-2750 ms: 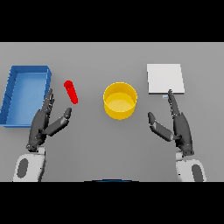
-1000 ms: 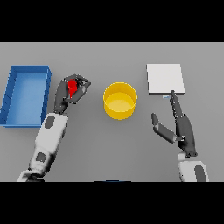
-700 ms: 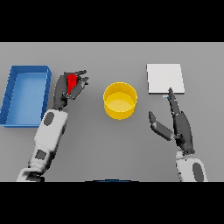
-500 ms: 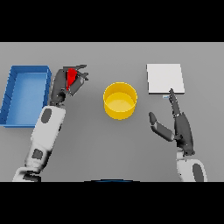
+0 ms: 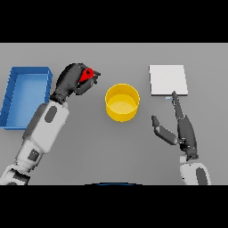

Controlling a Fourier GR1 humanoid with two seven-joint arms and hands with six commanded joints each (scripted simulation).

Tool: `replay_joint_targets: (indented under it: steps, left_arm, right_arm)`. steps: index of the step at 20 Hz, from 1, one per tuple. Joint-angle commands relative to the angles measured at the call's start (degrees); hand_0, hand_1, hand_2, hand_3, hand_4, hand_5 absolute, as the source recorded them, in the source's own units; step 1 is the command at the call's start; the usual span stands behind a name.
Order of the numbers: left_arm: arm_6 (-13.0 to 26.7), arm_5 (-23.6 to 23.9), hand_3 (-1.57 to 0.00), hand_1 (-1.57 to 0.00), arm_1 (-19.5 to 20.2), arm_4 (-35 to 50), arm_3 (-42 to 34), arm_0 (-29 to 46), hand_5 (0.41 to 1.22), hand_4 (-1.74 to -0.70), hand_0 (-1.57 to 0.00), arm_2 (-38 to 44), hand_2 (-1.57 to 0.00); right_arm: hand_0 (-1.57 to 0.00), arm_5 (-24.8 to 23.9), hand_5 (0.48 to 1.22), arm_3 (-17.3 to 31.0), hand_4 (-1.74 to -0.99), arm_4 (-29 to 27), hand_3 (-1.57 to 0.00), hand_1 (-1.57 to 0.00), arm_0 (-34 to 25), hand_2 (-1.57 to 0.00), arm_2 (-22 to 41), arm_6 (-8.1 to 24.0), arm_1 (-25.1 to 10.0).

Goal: Pick up the red beaker and tilt it to pour out 1 green nut into yellow bowl. Pick up the yellow bowl and place it on the metallic measuring scale.

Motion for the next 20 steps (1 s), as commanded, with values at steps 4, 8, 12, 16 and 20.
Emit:
replay_joint_targets:
  steps: [4, 8, 12, 16, 20]
  left_arm:
    - [5.5, -3.8, -1.56, -1.57, 3.1, -8.7, 1.2, -5.7, 1.153, -1.74, -1.57, -7.5, -1.57]
    - [6.2, -9.2, -1.57, -1.57, 4.8, -16.9, 4.8, -12.4, 1.193, -1.74, -1.57, -15.9, -1.57]
    - [5.5, -15.9, -1.57, -1.57, 4.7, -22.8, 8.8, -18.8, 1.21, -1.61, -1.57, -23.3, -1.57]
    - [4.4, -20.3, -1.57, -1.57, 4.2, -28.7, 13.2, -24.0, 1.216, -1.66, -1.57, -28.7, -1.57]
    - [3.5, -22.1, -1.57, -1.57, 3.4, -34.6, 17.1, -28.1, 1.219, -1.71, -1.57, -34.0, -1.57]
  right_arm:
    - [0.0, 0.2, 0.685, 0.0, -1.069, -0.5, 0.0, 0.0, -0.2, 0.0, 0.2, -0.7, 0.6]
    - [0.0, 0.1, 0.691, -0.7, -1.062, 0.0, 0.0, 0.0, -0.1, 0.0, 0.3, -0.5, 0.3]
    - [0.0, 0.7, 0.681, -0.9, -1.063, -0.8, 0.0, 0.0, -0.1, 0.0, 0.2, -0.6, 0.2]
    - [0.0, 0.9, 0.672, 0.5, -1.056, -1.2, 0.0, 0.0, -0.5, 0.0, -0.2, 0.0, 0.4]
    - [0.0, 1.1, 0.689, 0.7, -1.069, -0.7, 0.0, 0.0, -0.6, 0.0, 0.6, -0.2, 0.7]
